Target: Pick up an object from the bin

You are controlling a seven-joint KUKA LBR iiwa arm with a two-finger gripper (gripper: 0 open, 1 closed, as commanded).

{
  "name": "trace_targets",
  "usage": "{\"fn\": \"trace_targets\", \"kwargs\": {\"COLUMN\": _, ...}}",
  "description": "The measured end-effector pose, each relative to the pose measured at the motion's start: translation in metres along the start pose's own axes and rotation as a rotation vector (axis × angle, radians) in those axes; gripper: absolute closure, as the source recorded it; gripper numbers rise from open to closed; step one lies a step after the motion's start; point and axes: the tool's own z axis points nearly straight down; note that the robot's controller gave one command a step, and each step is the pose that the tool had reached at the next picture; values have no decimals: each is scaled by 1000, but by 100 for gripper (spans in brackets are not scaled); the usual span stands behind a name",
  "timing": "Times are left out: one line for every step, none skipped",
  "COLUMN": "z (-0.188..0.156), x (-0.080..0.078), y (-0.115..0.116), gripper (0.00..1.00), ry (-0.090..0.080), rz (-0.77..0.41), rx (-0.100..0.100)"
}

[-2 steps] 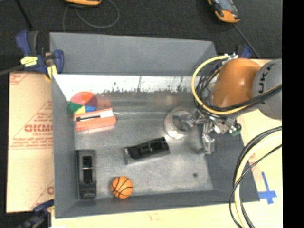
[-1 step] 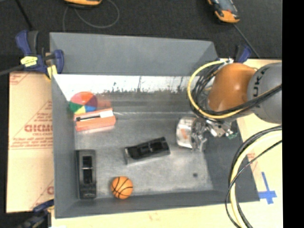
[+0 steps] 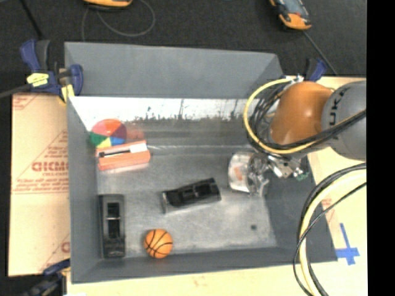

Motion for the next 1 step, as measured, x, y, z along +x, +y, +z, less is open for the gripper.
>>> {"fn": "trace_targets", "kwargs": {"z": -3, "x": -1, "y": -1, "gripper": 100, "ry": 1, "rz": 0, "rx": -2}}
